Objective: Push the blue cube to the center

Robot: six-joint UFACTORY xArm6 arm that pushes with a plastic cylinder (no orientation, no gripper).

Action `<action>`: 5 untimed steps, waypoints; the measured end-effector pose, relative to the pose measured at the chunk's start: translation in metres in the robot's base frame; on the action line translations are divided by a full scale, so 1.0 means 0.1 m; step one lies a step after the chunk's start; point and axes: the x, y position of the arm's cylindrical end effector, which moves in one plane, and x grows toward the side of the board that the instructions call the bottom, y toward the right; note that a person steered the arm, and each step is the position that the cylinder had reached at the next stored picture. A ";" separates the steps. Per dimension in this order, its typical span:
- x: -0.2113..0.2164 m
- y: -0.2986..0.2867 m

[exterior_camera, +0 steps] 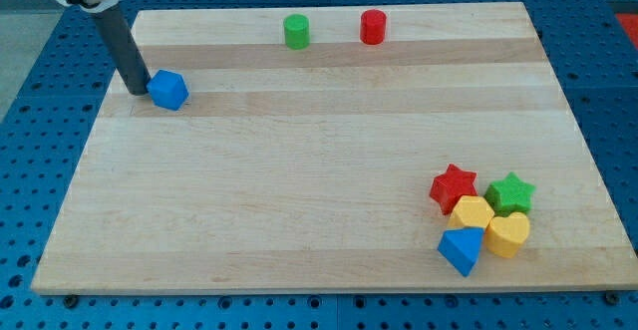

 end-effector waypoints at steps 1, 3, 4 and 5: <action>0.09 0.14; 0.16 0.58; 0.11 0.77; 0.08 1.04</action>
